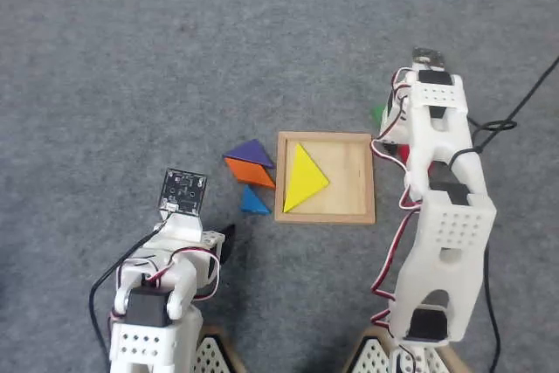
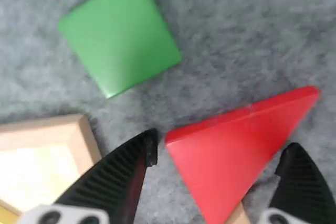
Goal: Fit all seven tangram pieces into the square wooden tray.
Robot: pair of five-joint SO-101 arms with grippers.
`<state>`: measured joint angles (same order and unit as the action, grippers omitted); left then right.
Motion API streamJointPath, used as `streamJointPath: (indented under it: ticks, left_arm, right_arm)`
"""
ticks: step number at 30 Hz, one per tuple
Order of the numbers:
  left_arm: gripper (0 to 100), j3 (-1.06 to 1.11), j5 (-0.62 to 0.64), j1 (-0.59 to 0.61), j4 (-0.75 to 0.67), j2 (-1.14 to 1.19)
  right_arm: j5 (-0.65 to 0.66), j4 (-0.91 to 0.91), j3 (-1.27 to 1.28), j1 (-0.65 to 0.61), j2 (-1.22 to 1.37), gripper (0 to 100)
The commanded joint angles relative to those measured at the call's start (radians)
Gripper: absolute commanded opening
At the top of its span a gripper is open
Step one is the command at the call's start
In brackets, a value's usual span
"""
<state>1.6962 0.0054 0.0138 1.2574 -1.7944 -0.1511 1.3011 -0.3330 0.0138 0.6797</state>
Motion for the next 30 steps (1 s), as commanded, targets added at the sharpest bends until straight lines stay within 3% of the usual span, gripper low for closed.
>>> streamJointPath:
  ticks: [1, 10, 22, 30]
  left_arm:
    - [23, -0.013, 0.009, 0.002, 0.003, -0.021]
    - [23, -0.013, 0.009, 0.002, 0.003, -0.021]
    - [23, -0.013, 0.009, 0.002, 0.003, -0.021]
    - [23, -0.013, 0.009, 0.002, 0.003, -0.021]
  right_arm:
    - [-0.028, -0.022, -0.051, 0.022, -0.013, 36.6]
    - [-0.028, -0.019, -0.046, 0.024, -0.012, 29.2]
    - [-0.021, 0.039, -0.051, 0.024, -0.024, 28.3]
    - [0.038, 0.045, -0.051, 0.021, -0.024, 15.0]
